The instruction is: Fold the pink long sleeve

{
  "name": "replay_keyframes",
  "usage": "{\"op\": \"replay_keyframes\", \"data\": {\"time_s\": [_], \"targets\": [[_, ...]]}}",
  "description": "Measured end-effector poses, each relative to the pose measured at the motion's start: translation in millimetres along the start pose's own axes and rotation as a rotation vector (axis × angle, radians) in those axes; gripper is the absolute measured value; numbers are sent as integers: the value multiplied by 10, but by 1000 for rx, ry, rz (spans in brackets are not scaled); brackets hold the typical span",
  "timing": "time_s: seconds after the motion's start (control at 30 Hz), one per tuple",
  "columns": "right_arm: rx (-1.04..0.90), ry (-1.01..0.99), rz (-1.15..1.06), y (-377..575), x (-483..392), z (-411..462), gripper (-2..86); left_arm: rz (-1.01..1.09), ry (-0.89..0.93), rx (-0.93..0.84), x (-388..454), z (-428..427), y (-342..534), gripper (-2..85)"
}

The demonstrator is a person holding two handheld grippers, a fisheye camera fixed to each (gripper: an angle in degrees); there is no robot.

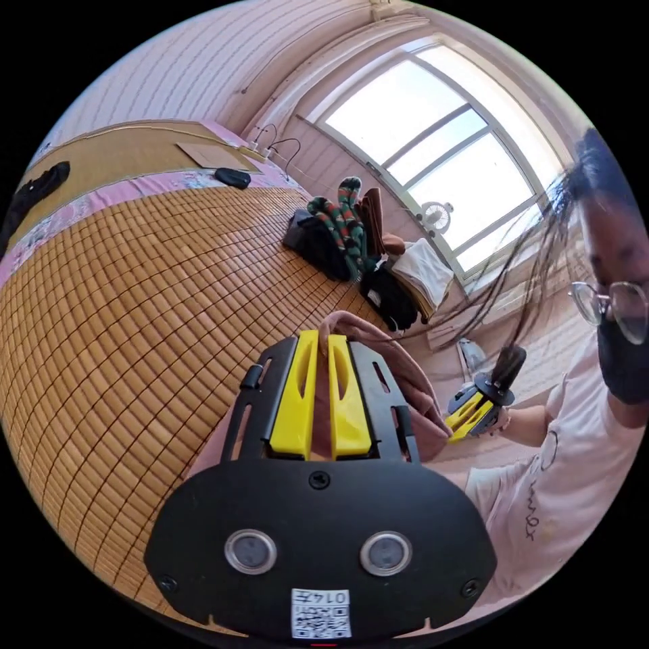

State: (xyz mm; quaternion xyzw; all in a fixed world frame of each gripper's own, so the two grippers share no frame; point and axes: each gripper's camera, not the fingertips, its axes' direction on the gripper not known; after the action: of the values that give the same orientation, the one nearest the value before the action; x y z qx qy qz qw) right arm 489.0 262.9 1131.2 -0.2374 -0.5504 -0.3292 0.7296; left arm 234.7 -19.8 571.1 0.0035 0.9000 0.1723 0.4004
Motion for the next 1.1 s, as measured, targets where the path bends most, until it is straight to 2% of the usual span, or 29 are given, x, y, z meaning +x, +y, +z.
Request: {"op": "replay_keyframes", "data": {"time_s": [0.1, 0.17, 0.23, 0.3, 0.43, 0.5, 0.6, 0.67, 0.77, 0.9, 1.0, 1.1], "targets": [[-65, -101, -81, -193, -326, 769, 26, -95, -86, 9, -119, -533, 529, 13], [-130, -35, -145, -227, -507, 1287, 31, -198, -175, 6, -260, -745, 875, 8], [-307, 55, -207, -178, -624, 1879, 30, -325, -282, 6, -461, -910, 1301, 2], [-397, 86, -180, -209, -655, 2003, 25, -390, -350, 5, -528, -978, 1545, 1], [-272, 13, -261, -501, -722, 1458, 34, -459, -461, 69, -397, -1165, 1945, 28], [-249, 112, -292, -737, -654, 1236, 44, -481, -462, 109, -277, -1230, 2078, 42], [-202, 323, -347, -1252, -420, 1035, 82, -512, -366, 151, -51, -1185, 2258, 58], [-177, 362, -377, -1621, -274, 1067, 121, -531, -310, 155, 77, -1055, 2336, 81], [-252, 281, -411, -2209, -128, 1408, 150, -563, -248, 86, 181, -715, 2414, 118], [-563, 103, -439, -2637, -106, 2011, 53, -554, -242, -62, 168, -299, 2451, 55], [-528, 105, -520, -2836, -354, 1952, 46, -539, -268, 21, 309, -555, 2464, 42], [-521, 2, -534, -3021, -513, 2000, 48, -571, -306, 74, 449, -837, 2599, 43]]}}
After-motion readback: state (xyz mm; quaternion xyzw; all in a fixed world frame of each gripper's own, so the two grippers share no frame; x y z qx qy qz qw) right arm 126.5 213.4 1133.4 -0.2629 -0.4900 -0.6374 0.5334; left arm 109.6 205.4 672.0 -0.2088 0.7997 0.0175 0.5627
